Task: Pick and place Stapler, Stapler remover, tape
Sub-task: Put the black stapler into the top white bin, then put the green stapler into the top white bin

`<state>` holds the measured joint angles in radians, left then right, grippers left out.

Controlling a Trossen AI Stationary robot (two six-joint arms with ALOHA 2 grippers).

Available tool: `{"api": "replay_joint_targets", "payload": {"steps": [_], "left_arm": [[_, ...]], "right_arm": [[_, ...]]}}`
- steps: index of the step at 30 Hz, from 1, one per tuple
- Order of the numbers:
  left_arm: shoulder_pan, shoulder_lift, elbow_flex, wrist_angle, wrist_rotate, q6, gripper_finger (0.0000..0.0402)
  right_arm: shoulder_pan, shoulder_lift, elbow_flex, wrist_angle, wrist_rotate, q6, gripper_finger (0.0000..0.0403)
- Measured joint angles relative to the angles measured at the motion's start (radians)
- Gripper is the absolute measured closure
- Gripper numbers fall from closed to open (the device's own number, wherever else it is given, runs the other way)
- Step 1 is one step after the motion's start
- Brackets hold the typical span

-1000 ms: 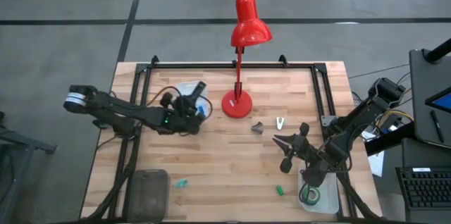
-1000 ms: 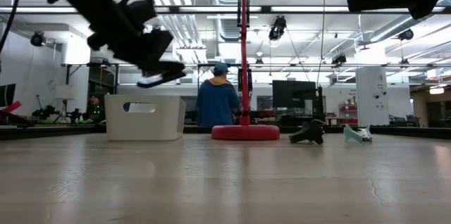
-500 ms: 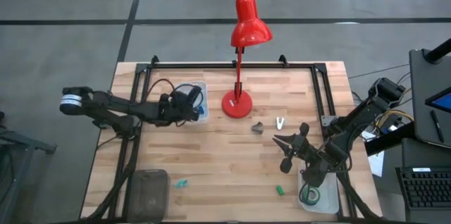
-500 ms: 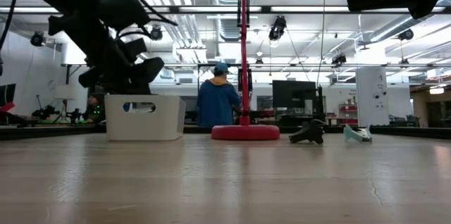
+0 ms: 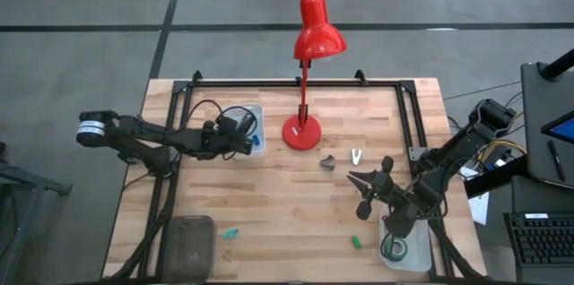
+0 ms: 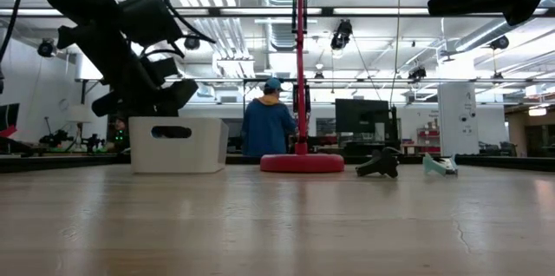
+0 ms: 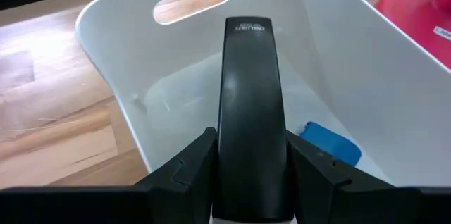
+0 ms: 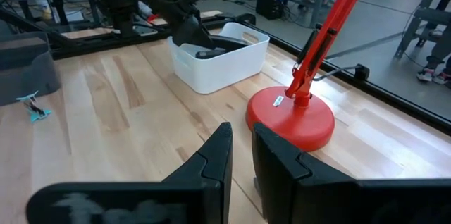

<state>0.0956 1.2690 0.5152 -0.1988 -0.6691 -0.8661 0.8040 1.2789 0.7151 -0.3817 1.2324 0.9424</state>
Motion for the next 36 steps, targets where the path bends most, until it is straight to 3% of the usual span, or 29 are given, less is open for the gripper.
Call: {"api": "replay_joint_targets", "payload": {"steps": [18,28,36], "left_arm": [[0.001,0.0,0.0,0.005,-0.006,0.001,0.0254],[0.001,0.0,0.0,0.008,-0.033,0.009,0.0215],[-0.013,-0.009,0.053,0.015,-0.094,0.107,0.0207]], "right_arm": [[0.0,0.0,0.0,0.0,0.001,0.0,0.0351],[0.0,0.0,0.0,0.0,0.001,0.0,0.0351],[0.0,0.0,0.0,-0.001,0.0,0.0,0.0351]]}}
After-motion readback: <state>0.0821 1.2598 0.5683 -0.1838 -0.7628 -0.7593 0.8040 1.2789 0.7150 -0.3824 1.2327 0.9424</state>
